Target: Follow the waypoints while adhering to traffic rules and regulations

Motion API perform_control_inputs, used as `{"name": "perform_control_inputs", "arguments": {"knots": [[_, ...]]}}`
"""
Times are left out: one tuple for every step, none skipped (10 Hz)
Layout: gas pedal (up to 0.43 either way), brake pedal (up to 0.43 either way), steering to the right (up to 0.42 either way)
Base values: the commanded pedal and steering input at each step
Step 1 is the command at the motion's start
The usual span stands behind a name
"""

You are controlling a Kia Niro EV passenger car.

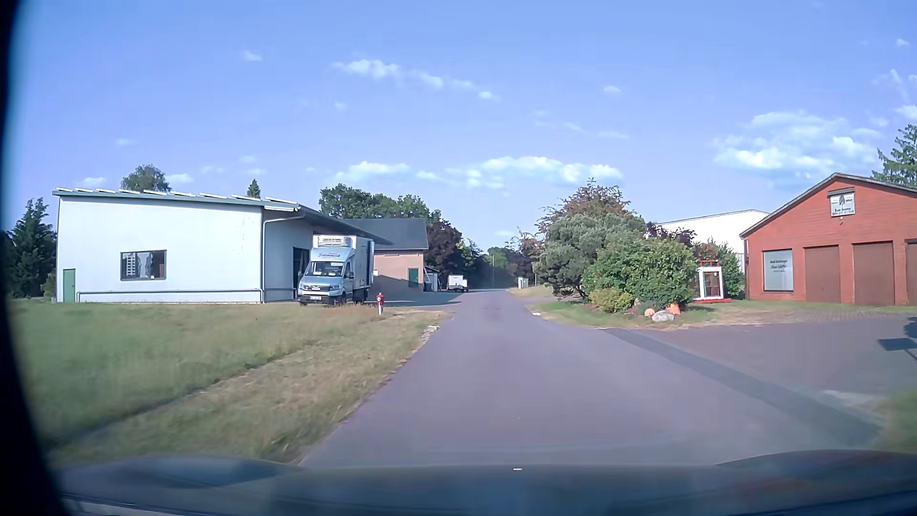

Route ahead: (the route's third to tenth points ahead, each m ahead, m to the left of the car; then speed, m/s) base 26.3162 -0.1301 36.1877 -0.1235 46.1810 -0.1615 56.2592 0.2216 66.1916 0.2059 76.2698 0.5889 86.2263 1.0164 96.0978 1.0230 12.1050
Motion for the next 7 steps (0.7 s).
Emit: {"name": "perform_control_inputs", "arguments": {"knots": [[0.13,0.006,0.003],[0.13,0.006,0.002],[0.13,0.006,0.003],[0.13,0.006,0.003],[0.13,0.006,0.002],[0.13,0.006,0.002],[0.13,0.006,0.002]]}}
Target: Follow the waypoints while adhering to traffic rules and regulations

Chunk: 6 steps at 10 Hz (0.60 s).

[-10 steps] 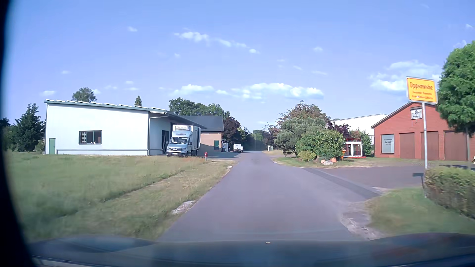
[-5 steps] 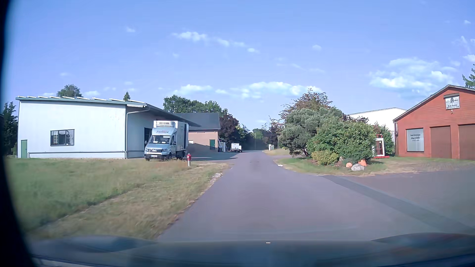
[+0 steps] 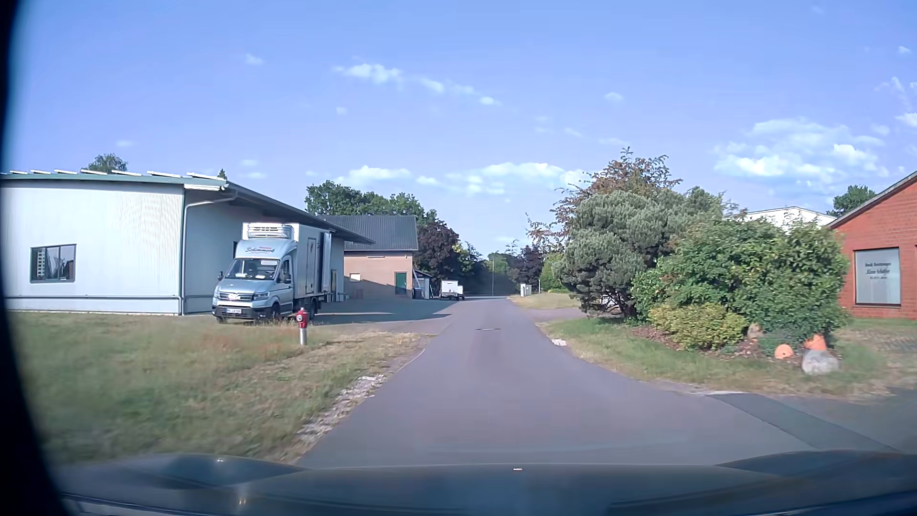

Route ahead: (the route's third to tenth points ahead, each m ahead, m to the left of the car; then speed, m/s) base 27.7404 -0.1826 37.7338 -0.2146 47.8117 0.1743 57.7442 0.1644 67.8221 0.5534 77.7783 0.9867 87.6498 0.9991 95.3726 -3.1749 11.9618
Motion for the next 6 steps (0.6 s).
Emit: {"name": "perform_control_inputs", "arguments": {"knots": [[0.13,0.006,0.001],[0.13,0.006,0.001],[0.13,0.006,0.0],[0.13,0.006,-0.001],[0.13,0.006,-0.001],[0.13,0.006,0.0]]}}
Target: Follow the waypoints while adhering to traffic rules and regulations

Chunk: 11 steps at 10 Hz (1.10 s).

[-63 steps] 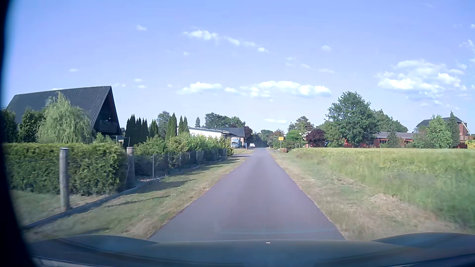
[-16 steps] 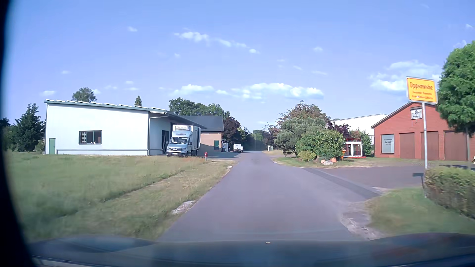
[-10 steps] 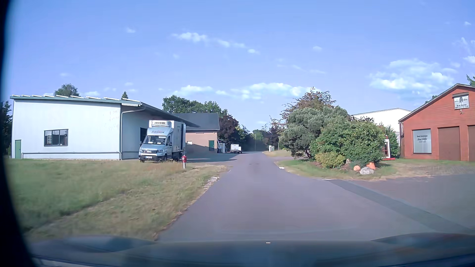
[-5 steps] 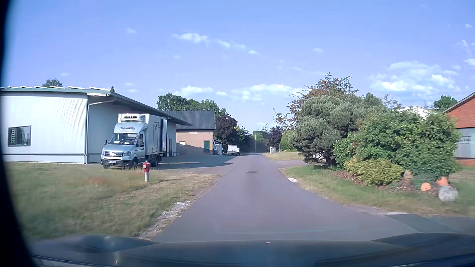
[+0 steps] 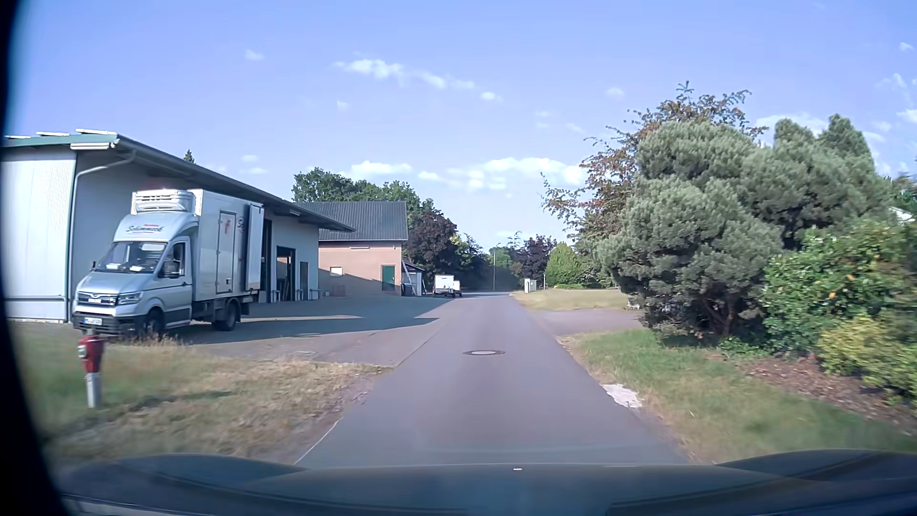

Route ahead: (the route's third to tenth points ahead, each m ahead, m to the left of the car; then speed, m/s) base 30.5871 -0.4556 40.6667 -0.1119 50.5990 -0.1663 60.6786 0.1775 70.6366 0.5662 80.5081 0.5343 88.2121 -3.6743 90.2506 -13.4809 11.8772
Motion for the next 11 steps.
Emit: {"name": "perform_control_inputs", "arguments": {"knots": [[0.13,0.006,-0.001],[0.13,0.006,0.0],[0.13,0.006,0.0],[0.13,0.006,-0.001],[0.13,0.006,0.0],[0.13,0.006,0.0],[0.13,0.006,0.0],[0.13,0.006,-0.001],[0.13,0.006,0.0],[0.13,0.006,0.0],[0.079,0.006,0.0]]}}
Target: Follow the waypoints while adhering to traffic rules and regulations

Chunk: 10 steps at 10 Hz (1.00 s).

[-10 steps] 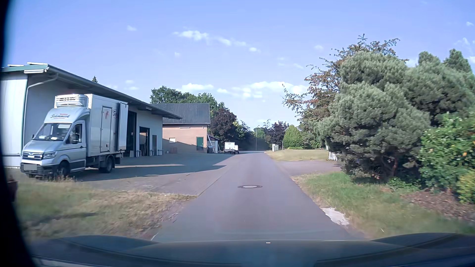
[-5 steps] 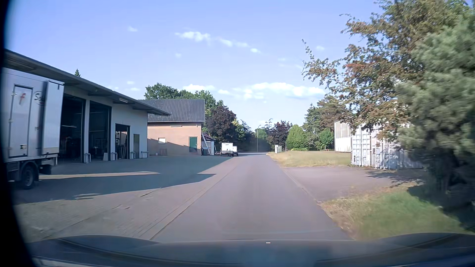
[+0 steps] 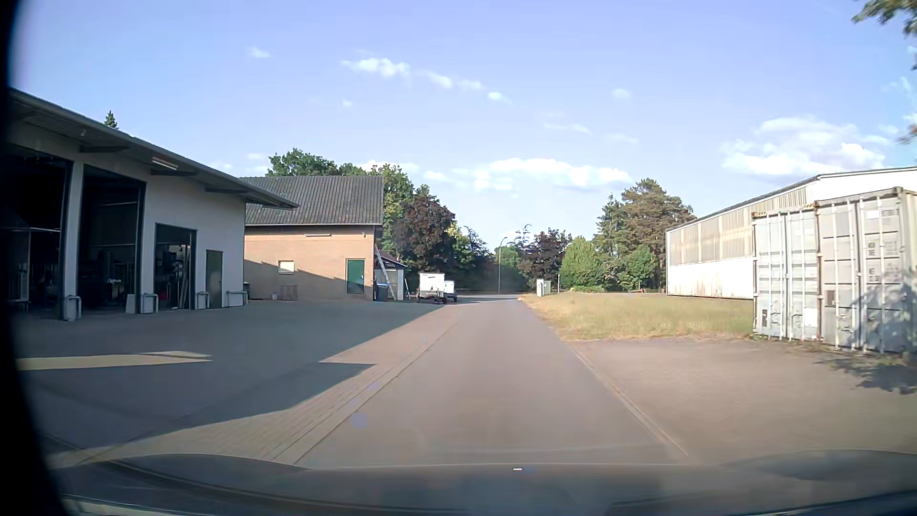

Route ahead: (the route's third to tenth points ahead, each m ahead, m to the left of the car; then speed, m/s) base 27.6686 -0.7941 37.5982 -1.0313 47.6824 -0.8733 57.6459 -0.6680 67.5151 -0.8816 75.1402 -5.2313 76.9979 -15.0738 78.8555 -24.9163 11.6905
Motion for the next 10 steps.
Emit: {"name": "perform_control_inputs", "arguments": {"knots": [[0.0,0.006,0.0],[0.0,0.006,0.0],[0.0,0.006,0.0],[0.0,0.006,0.0],[0.0,0.006,0.001],[0.0,0.006,0.001],[0.0,0.006,0.001],[0.0,0.006,0.001],[0.0,0.006,0.001],[0.0,0.006,0.001]]}}
